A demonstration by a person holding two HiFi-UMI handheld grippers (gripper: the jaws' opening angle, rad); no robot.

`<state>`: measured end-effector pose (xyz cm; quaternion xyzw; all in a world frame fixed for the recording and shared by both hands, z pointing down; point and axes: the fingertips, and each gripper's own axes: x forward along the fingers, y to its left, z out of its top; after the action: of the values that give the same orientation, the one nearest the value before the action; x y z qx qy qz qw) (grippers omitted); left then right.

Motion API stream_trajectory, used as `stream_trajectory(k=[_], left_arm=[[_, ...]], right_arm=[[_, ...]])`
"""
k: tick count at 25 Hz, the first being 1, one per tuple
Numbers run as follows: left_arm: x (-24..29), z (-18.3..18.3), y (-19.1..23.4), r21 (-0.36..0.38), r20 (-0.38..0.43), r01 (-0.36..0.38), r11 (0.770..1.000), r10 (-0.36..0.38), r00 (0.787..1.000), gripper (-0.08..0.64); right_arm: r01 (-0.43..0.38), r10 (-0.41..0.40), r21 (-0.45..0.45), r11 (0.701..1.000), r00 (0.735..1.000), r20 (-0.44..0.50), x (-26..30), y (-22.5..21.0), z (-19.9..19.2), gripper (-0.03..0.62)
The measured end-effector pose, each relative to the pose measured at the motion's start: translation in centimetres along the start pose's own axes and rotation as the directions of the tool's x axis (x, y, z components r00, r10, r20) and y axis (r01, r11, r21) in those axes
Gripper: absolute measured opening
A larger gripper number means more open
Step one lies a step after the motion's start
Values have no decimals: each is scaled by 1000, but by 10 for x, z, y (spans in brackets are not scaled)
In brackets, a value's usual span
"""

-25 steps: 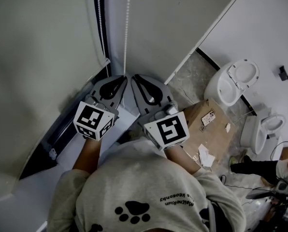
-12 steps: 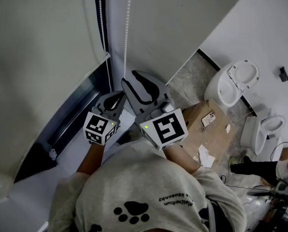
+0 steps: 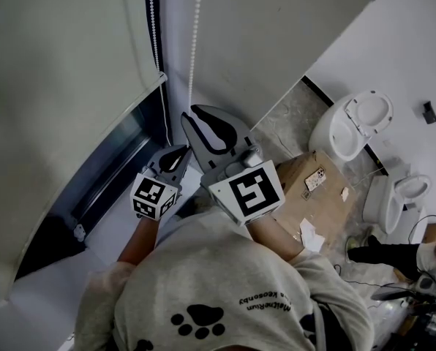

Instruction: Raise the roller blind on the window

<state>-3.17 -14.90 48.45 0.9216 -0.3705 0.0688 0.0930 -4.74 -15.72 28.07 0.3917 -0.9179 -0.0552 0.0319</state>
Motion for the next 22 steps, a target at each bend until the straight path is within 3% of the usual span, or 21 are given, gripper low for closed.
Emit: stream_trajectory(k=[6, 12, 16, 22], left_arm=[[1, 1, -5, 21, 22, 0, 1000, -1, 1000, 14], [-5, 9, -4, 31, 125, -25, 999, 21, 992, 15], [-14, 36, -7, -2, 199, -2, 1000, 3, 980, 71], [-34, 89, -9, 37, 246, -5, 999, -5, 969, 83]], right_arm=[[-14, 14, 4, 1000, 1000, -4, -1, -2, 2, 26], [-18, 17, -60, 998, 1000, -16, -1, -2, 7, 17], [-39, 39, 2, 999, 999, -15, 1, -4, 8, 17], [-61, 61, 35, 998, 998, -8, 2, -6, 4, 17]])
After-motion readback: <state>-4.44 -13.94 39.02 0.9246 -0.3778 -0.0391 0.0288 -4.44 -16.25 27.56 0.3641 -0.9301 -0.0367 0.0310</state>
